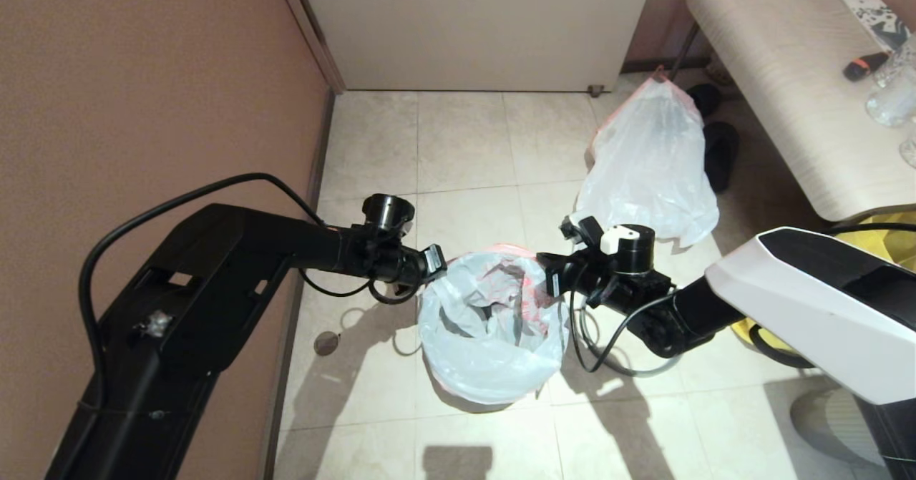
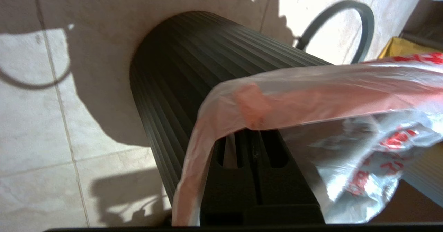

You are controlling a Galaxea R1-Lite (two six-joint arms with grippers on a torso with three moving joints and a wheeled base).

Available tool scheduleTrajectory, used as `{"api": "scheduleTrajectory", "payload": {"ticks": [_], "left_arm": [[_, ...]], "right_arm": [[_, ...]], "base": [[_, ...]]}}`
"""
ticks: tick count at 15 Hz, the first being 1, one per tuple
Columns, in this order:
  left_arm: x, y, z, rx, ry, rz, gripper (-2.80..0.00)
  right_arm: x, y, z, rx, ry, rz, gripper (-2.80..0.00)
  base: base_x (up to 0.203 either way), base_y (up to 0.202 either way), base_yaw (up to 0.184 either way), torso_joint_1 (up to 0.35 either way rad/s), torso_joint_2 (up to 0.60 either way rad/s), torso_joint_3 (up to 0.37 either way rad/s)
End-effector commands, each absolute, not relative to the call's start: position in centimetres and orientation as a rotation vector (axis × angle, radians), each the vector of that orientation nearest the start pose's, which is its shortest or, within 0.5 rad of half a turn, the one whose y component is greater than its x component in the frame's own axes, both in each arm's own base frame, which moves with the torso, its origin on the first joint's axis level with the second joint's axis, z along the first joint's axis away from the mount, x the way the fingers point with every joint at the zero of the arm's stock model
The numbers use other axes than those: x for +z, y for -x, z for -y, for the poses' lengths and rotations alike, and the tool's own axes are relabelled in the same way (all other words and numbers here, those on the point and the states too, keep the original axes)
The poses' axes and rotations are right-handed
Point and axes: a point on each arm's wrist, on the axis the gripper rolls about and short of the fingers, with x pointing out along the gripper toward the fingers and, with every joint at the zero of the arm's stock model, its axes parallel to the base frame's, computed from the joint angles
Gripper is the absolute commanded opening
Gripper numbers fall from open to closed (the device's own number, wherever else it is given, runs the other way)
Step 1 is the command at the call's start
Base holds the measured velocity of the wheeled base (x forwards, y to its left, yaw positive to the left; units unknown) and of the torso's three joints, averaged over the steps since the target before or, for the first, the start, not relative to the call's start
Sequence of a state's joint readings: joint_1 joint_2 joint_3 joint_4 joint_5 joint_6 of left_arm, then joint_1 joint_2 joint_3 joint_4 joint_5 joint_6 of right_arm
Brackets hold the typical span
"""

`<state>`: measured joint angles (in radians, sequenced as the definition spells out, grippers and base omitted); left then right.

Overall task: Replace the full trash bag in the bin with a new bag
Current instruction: Put the new garbage bag on the trash can

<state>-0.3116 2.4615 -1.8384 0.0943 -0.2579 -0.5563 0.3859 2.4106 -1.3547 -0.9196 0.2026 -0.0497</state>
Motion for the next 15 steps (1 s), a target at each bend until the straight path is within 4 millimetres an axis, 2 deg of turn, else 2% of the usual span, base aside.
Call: {"api": "scheduleTrajectory", "payload": {"ticks": [1,2,4,5,7,9,11,14,15], "left_arm": [[9.7,-45.7,16.5,-0.353,0.496,-0.856,-2.80],[10.1,-45.4,16.7,-0.359,0.496,-0.854,-2.80],[13.2,-44.1,17.0,-0.382,0.523,-0.813,-2.80],[14.3,-43.1,17.8,-0.402,0.530,-0.810,-2.80],[14.5,-42.9,18.2,-0.408,0.536,-0.808,-2.80],[15.2,-42.7,18.1,-0.413,0.533,-0.786,-2.80],[13.5,-43.7,18.2,-0.400,0.531,-0.795,-2.80],[12.3,-45.7,16.5,-0.368,0.560,-0.724,-2.80],[11.2,-46.3,16.5,-0.365,0.570,-0.713,-2.80]], "right_arm": [[7.0,-43.8,-18.8,0.602,0.058,-0.123,-2.80],[6.9,-43.8,-18.9,0.605,0.058,-0.126,-2.80],[7.1,-44.0,-19.1,0.603,0.055,-0.111,-2.80],[7.1,-44.1,-19.1,0.602,0.052,-0.111,-2.80],[7.0,-44.1,-19.4,0.605,0.038,-0.114,-2.80],[7.7,-44.0,-19.1,0.600,0.037,-0.102,-2.80],[7.8,-43.7,-19.0,0.601,0.045,-0.109,-2.80],[8.0,-43.3,-19.2,0.609,0.060,-0.111,-2.80],[7.8,-42.8,-19.6,0.623,0.069,-0.121,-2.80]], "base": [[0.000,0.000,0.000,0.000,0.00,0.000],[0.000,0.000,0.000,0.000,0.00,0.000],[0.000,0.000,0.000,0.000,0.00,0.000],[0.000,0.000,0.000,0.000,0.00,0.000],[0.000,0.000,0.000,0.000,0.00,0.000],[0.000,0.000,0.000,0.000,0.00,0.000],[0.000,0.000,0.000,0.000,0.00,0.000],[0.000,0.000,0.000,0.000,0.00,0.000],[0.000,0.000,0.000,0.000,0.00,0.000]]}}
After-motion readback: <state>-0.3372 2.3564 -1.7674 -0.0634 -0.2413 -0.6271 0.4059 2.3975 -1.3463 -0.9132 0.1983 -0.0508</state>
